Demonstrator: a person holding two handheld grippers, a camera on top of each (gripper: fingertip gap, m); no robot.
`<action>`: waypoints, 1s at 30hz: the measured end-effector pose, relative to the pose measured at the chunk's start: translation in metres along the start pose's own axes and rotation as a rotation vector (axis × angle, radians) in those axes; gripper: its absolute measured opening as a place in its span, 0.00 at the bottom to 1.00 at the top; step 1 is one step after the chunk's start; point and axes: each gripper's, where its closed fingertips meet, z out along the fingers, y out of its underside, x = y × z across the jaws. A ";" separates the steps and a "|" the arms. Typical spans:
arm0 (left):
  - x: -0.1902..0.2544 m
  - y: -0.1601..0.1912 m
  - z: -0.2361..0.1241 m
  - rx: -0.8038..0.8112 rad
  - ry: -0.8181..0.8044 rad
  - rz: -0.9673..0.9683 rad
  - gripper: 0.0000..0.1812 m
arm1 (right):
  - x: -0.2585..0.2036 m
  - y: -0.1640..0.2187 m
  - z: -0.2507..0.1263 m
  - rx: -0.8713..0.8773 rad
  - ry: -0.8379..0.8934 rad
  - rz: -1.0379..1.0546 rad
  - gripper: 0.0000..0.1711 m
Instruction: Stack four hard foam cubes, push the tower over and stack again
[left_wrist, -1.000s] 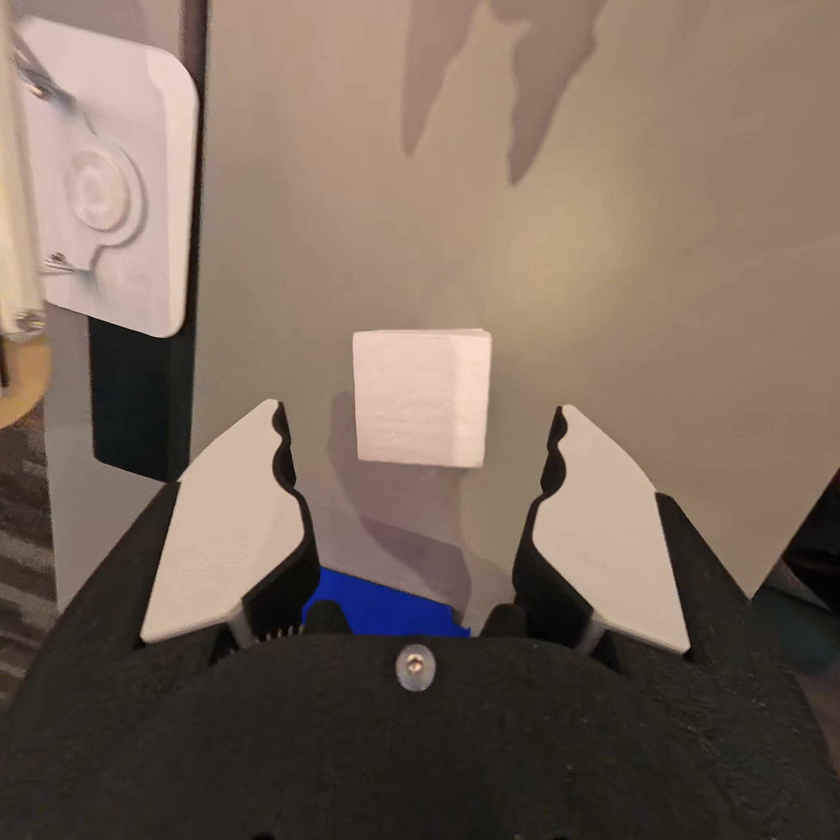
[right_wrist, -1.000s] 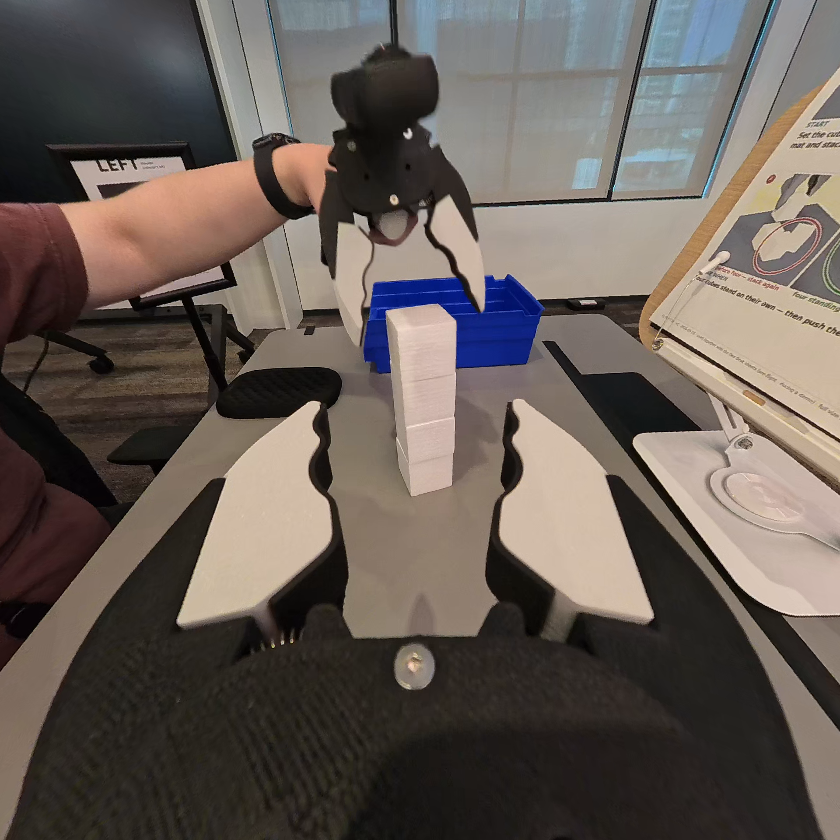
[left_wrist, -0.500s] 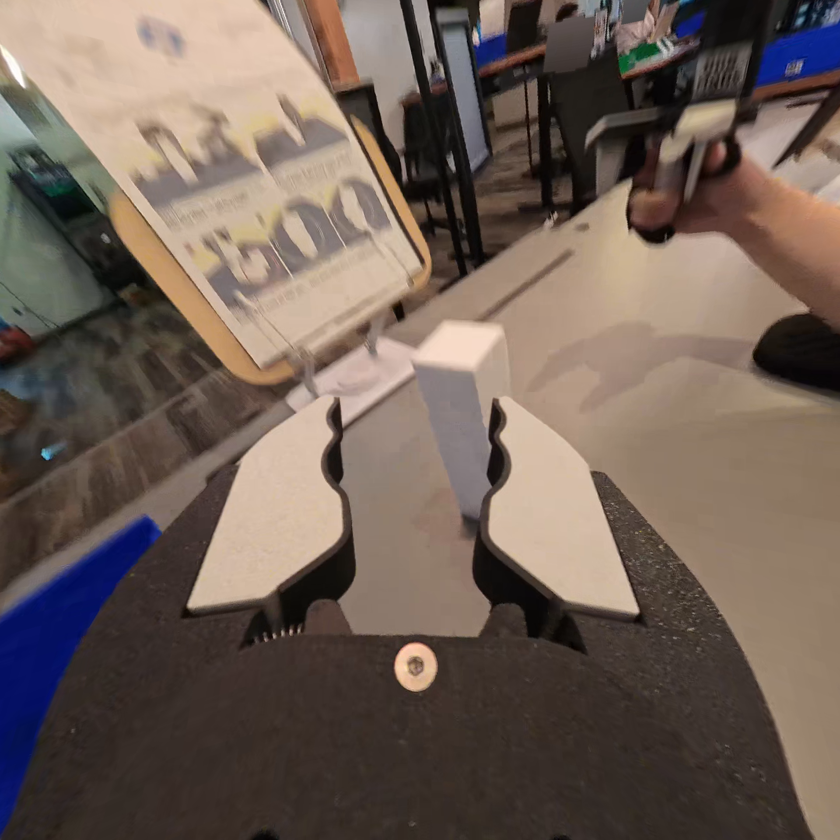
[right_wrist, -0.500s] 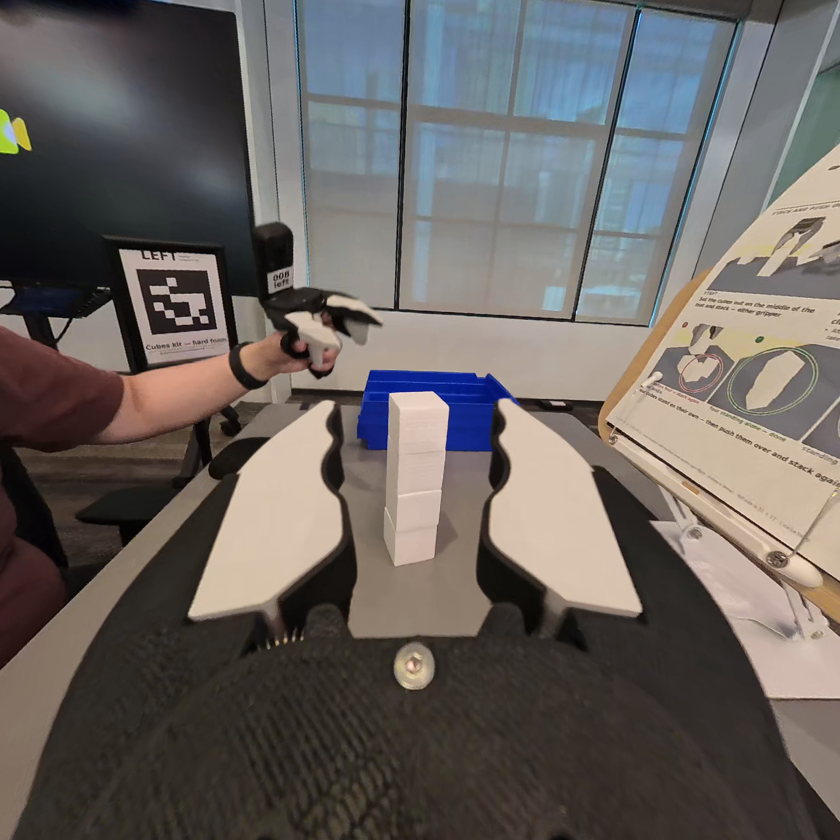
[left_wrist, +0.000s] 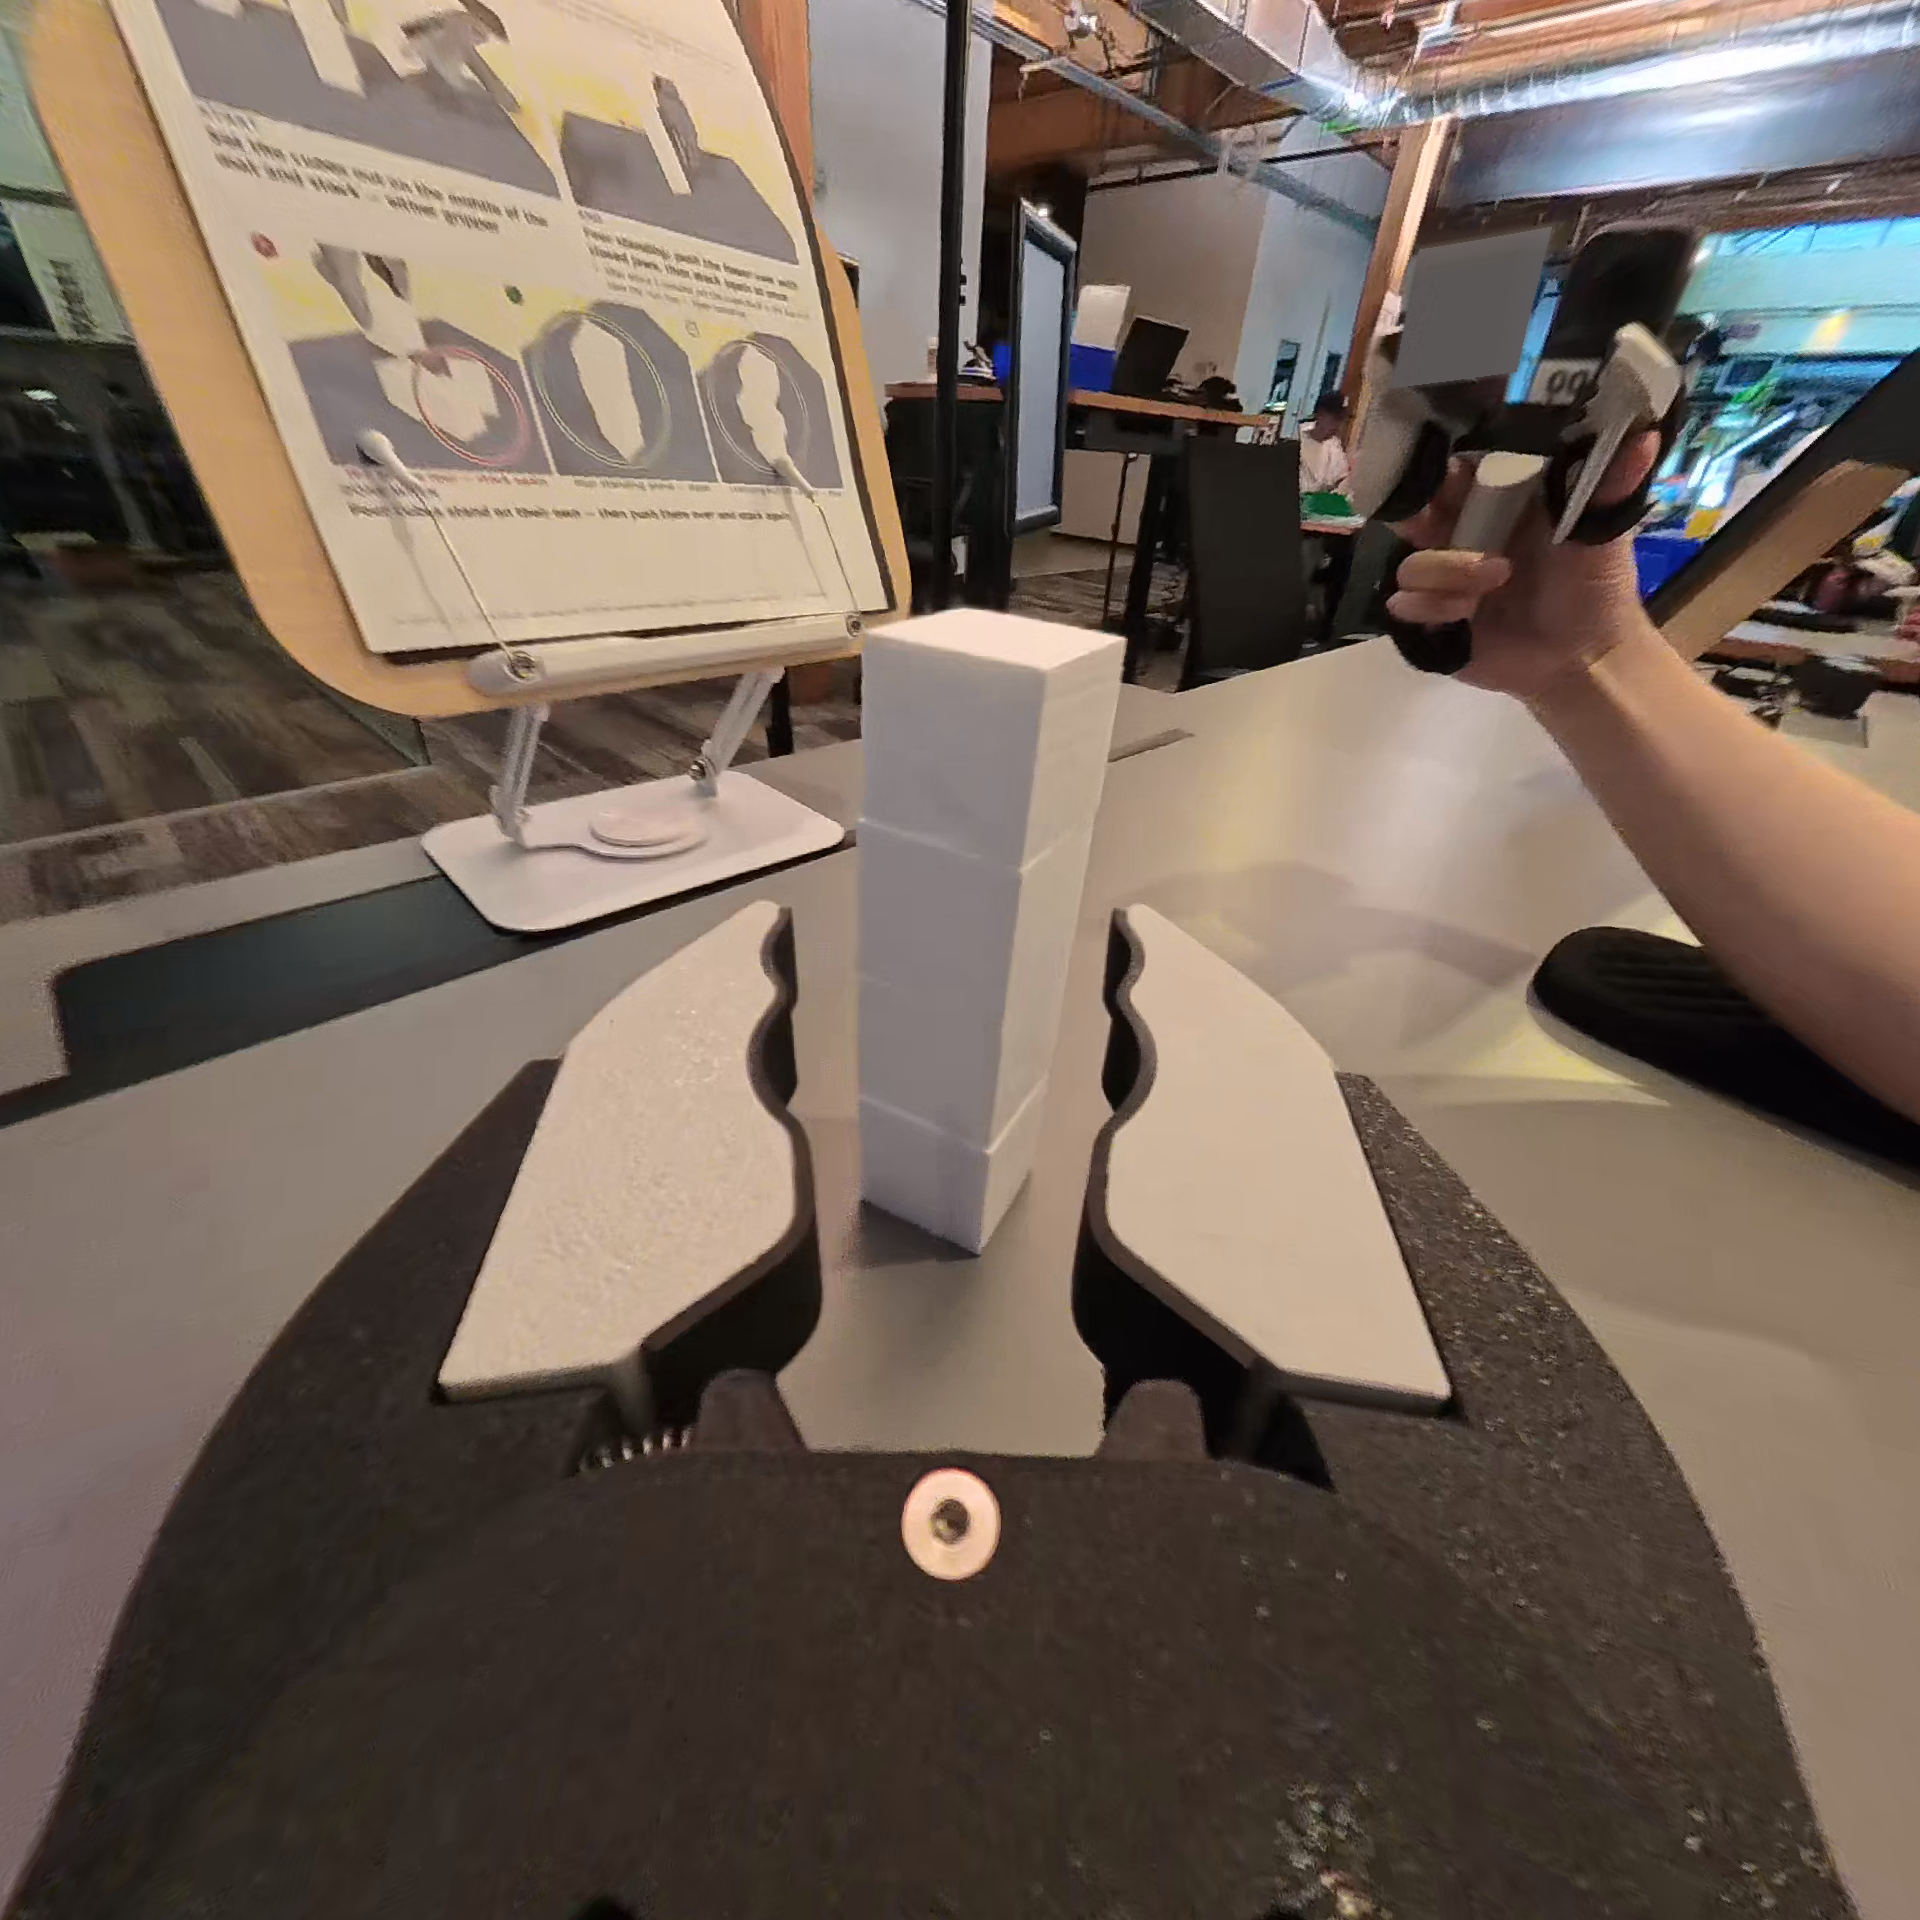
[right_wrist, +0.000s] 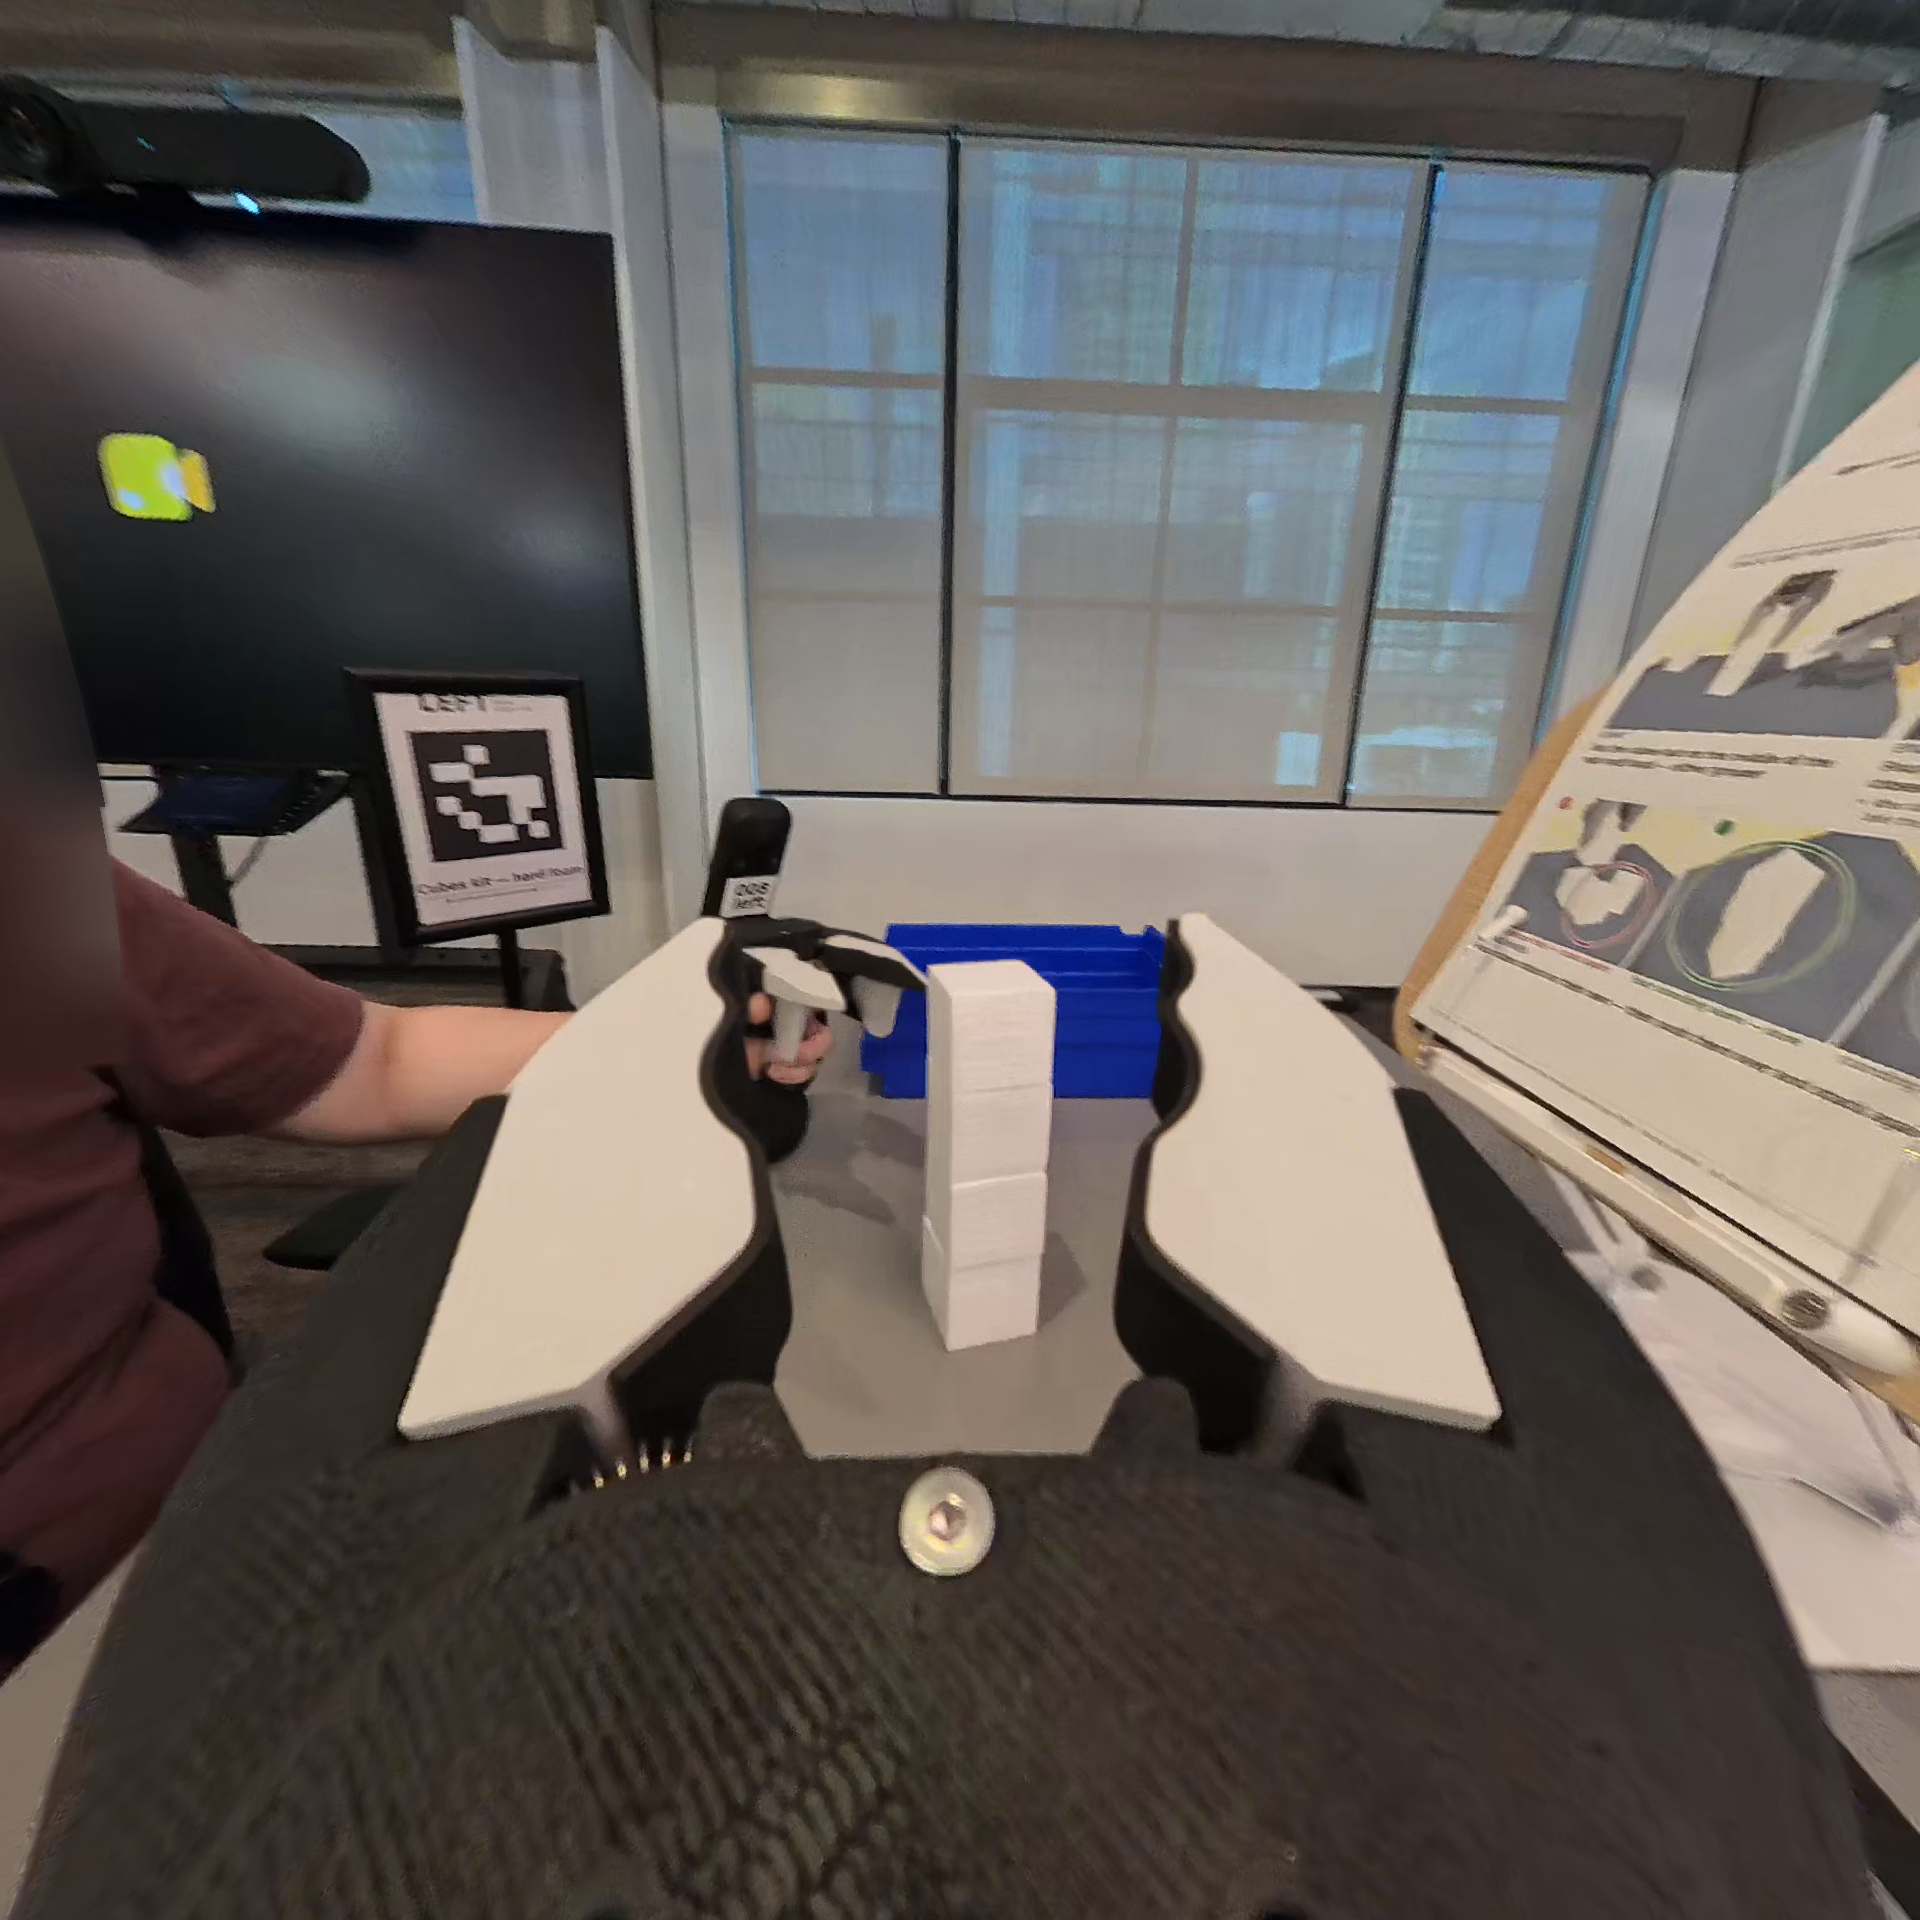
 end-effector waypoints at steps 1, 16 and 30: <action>-0.002 0.000 -0.002 -0.007 -0.013 0.017 0.31 | -0.003 -0.002 0.000 0.007 -0.021 -0.003 0.40; -0.005 0.047 0.014 -0.280 0.095 0.082 0.00 | -0.011 0.005 -0.015 -0.063 -0.059 -0.073 0.00; -0.002 0.055 0.038 -0.278 0.201 0.005 0.32 | 0.006 0.050 -0.017 -0.229 -0.023 0.064 0.23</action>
